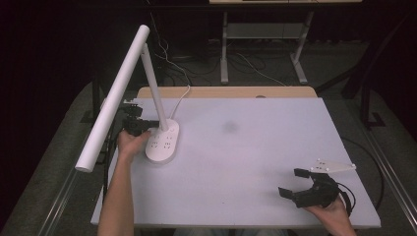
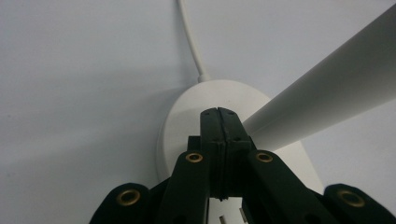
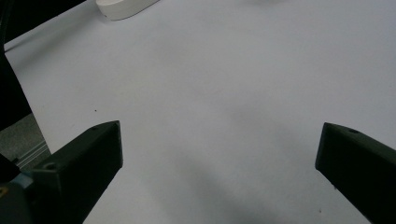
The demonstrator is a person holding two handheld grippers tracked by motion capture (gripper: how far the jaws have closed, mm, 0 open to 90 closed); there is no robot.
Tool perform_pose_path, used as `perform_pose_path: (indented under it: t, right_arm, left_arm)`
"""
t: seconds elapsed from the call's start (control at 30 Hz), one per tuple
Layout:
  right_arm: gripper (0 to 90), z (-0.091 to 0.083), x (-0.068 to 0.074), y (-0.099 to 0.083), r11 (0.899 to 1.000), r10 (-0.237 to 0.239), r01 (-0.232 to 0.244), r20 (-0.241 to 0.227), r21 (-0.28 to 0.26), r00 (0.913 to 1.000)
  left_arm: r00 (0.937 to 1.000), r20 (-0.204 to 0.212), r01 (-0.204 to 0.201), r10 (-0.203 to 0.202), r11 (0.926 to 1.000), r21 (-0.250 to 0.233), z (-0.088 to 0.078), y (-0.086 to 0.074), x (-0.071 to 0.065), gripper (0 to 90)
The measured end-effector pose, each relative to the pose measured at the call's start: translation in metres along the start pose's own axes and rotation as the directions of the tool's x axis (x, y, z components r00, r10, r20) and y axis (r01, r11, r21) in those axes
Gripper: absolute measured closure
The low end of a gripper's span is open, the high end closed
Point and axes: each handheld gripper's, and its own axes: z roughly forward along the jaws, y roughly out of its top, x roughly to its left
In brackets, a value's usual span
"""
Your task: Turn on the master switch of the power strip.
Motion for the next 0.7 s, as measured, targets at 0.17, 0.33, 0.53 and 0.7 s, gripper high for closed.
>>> perform_pose_path:
  t: [0.17,0.33,0.53,0.7]
  right_arm:
    - [0.1,0.0001,0.0001,0.0000,1.000,-0.002,0.002,-0.001,0.001,1.0000]
    - [0.1,0.0010,0.0009,0.0001,1.000,-0.008,0.008,-0.001,0.007,1.0000]
    - [0.1,0.0010,0.0014,0.0002,1.000,-0.011,0.011,0.001,0.007,0.9999]
    - [0.2,0.0005,0.0018,0.0000,1.000,-0.015,0.015,0.001,0.006,0.9999]
  left_arm:
    - [0.9979,-0.041,-0.049,0.050,0.9983,0.031,0.0029,-0.0021,-0.0024,90.0]
    - [0.9943,-0.080,-0.067,0.070,0.9971,0.035,0.0026,-0.0021,-0.0066,89.9]
    - [0.9931,-0.098,-0.060,0.064,0.9974,0.038,0.0042,-0.0016,-0.0095,90.0]
    - [0.9966,-0.075,-0.029,0.033,0.9982,0.052,0.0033,-0.0018,-0.0067,90.0]
